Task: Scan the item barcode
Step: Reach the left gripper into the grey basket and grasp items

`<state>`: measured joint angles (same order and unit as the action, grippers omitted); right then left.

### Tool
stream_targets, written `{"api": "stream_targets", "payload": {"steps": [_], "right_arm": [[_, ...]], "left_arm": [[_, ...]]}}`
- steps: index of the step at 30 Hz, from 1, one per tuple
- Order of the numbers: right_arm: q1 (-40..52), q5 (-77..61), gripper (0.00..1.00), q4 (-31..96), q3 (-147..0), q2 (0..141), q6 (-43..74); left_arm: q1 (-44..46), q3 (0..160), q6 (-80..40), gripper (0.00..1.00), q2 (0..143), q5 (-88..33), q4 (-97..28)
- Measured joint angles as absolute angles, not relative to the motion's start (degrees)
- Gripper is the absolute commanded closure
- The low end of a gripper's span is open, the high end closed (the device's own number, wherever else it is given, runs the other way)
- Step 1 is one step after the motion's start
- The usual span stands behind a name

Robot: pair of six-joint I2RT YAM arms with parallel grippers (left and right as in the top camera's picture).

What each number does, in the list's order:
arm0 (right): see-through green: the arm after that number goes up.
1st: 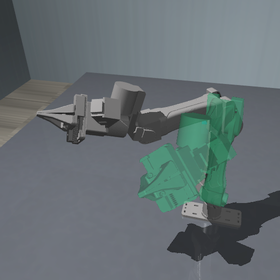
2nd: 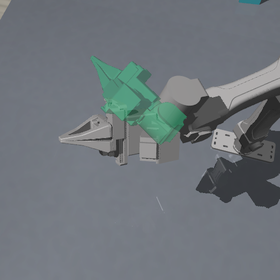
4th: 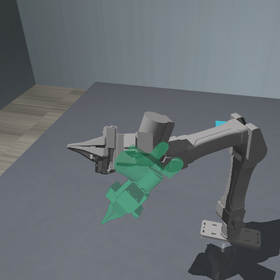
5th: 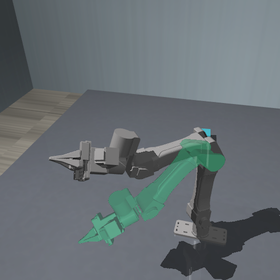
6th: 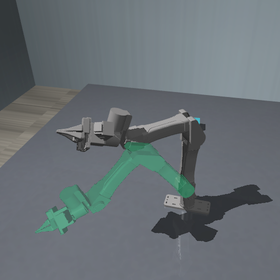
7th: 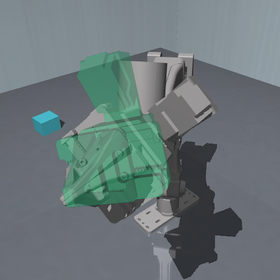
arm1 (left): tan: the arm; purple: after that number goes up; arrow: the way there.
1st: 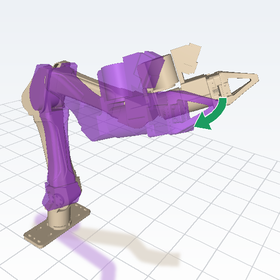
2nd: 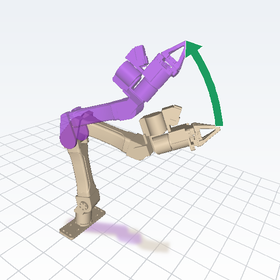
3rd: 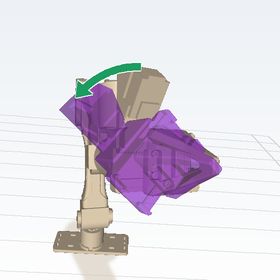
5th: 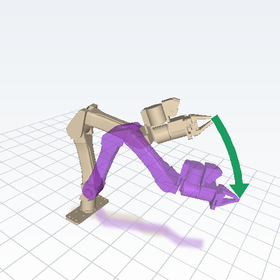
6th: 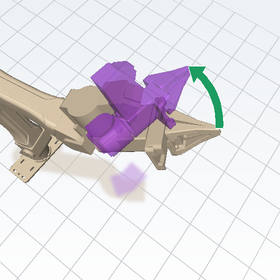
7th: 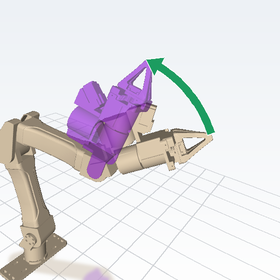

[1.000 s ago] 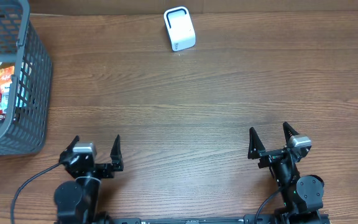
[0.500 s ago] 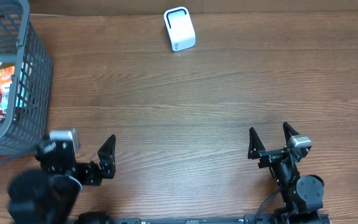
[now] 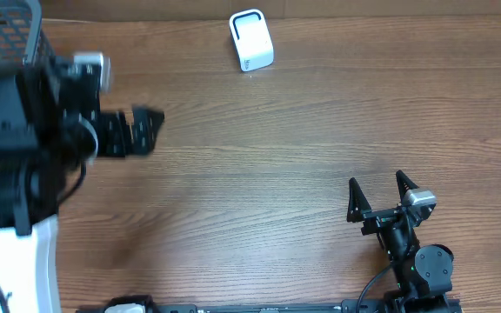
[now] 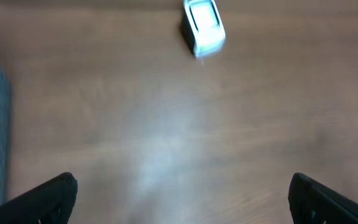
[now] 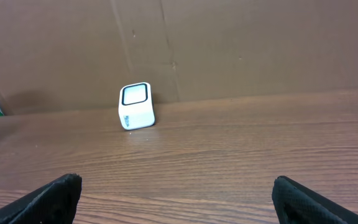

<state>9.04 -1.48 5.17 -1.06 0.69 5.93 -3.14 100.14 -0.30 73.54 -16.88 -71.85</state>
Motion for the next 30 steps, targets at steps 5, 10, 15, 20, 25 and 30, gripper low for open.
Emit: {"api": "stream_targets", "payload": {"steps": [5,10,15,20,25,30], "right_arm": [[9.04,-1.45,0.0,5.13,-1.06,0.69,5.91],[9.04,-1.5,0.0,5.15,-1.06,0.69,5.93],[9.04,-1.48,0.0,5.15,-1.06,0.69,5.91],[9.04,-1.48,0.0,5.15,-1.06,0.69,5.93],[9.04,-1.45,0.0,5.13,-1.06,0.69,5.93],[9.04,-1.45,0.0,5.13,-1.06,0.69,5.96]], "left_arm": [[-5.41,104.99,-1.56,0.0,79.77,-11.53,-63.7],[-12.16,108.79,-1.93,0.01,84.9,-5.76,-59.92],[-22.33,109.25,-1.8,0.0,88.55,-3.11,-56.71],[-30.52,109.49,1.8,0.0,90.39,-2.22,-54.59],[-35.51,110.28,6.92,0.0,93.91,-1.67,-57.36],[-36.8,110.32,10.81,0.0,100.53,-1.58,-62.46]]}}
